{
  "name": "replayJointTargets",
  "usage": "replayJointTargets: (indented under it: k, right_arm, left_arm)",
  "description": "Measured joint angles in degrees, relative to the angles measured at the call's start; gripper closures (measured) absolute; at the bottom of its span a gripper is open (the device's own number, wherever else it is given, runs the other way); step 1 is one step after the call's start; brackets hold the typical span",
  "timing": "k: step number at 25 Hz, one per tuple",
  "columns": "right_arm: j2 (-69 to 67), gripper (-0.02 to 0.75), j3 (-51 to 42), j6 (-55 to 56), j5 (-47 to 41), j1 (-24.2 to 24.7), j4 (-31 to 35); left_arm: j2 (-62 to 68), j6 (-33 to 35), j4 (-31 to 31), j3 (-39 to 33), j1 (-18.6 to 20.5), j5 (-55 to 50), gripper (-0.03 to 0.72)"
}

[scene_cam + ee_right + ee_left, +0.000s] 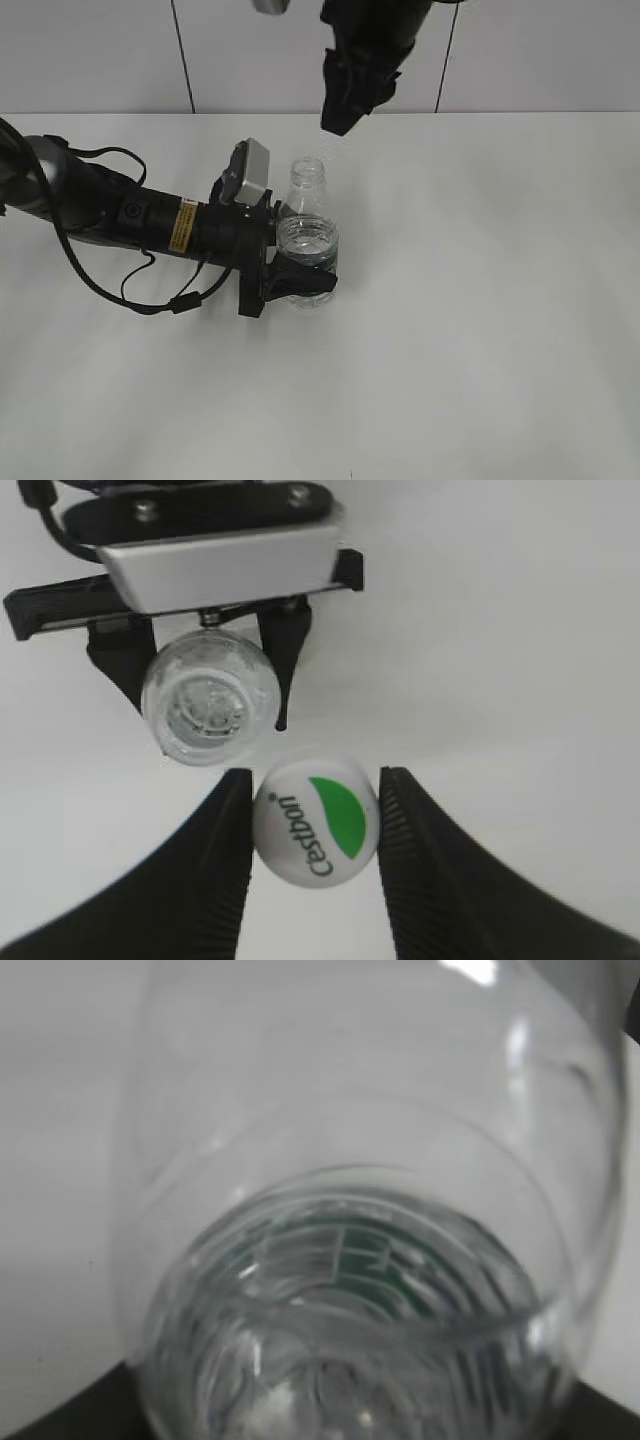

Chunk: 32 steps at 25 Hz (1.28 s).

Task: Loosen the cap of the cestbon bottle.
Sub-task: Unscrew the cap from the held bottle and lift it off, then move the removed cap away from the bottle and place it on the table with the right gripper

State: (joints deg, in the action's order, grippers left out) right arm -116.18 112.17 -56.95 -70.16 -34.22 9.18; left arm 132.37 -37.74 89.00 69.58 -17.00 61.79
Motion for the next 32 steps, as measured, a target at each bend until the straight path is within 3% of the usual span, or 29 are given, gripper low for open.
replayJointTargets:
  k: [6, 11, 16, 21, 32]
  right_arm:
    - [0.0, 0.447, 0.0, 10.8, 0.0, 12.6, 12.3]
    - [-0.7, 0.447, 0.0, 21.6, 0.1, 19.4, 10.2]
    - [-1.7, 0.447, -1.2, 30.3, 0.1, 21.5, 5.5]
    - [-2.0, 0.447, -8.8, 38.6, 3.8, 23.1, 0.6]
    - [-2.1, 0.447, -27.0, 50.9, 20.8, 23.9, -9.2]
  left_arm:
    - [0.0, 0.0, 0.0, 0.0, 0.0, 0.0, 0.276]
    - [0.0, 0.0, -0.1, 0.0, 0.1, 0.1, 0.276]
    - [0.0, 0.0, -0.2, 0.0, 0.1, 0.1, 0.276]
    - [0.0, 0.0, -0.5, 0.0, 0.1, 0.1, 0.276]
    - [0.0, 0.0, -0.7, 0.0, 0.1, 0.1, 0.276]
